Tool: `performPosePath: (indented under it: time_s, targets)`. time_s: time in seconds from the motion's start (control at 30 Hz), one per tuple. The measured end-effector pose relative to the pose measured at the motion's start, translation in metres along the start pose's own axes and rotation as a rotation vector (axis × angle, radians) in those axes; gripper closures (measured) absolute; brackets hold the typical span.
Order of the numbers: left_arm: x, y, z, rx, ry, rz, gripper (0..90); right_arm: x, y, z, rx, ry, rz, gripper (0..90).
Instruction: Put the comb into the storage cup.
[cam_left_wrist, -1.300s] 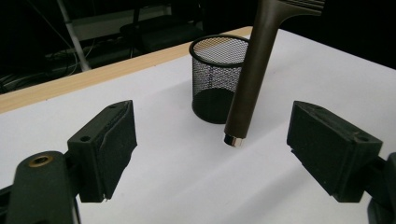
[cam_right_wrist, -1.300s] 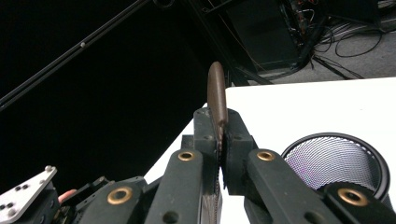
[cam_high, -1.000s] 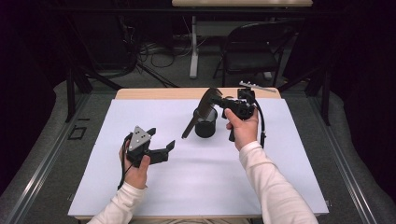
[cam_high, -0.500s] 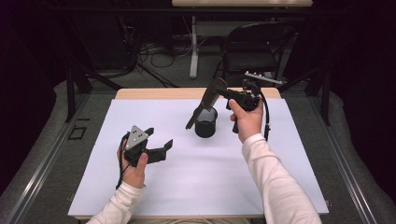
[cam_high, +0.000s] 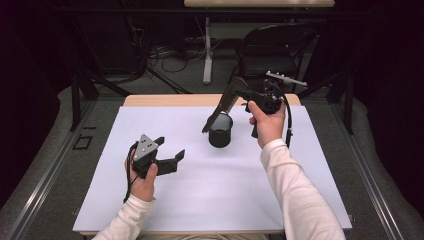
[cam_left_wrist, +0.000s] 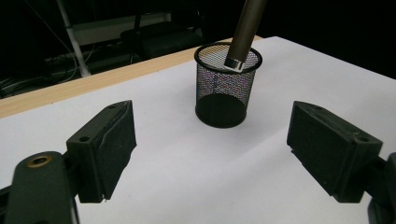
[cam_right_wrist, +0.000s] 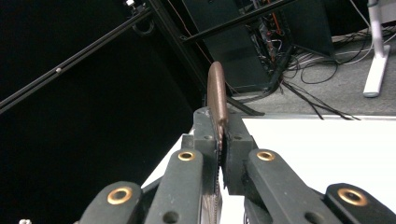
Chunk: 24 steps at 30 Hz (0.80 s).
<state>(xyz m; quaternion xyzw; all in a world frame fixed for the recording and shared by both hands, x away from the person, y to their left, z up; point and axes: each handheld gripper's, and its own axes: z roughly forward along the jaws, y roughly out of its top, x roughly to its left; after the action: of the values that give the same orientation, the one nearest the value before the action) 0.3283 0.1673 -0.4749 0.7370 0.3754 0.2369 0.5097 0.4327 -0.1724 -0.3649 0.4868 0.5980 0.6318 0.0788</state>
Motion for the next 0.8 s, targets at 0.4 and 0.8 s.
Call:
performPosePath:
  time_s: [0.4,0.8]
  targets:
    - [0.001,-0.001,0.001,0.004,-0.006,-0.002,15.8,-0.005,0.009,0.001,-0.015,-0.038,-0.004,86.9]
    - [0.002,-0.001,0.0,0.003,-0.009,-0.001,15.8,-0.012,0.014,0.003,-0.036,-0.071,0.001,86.9]
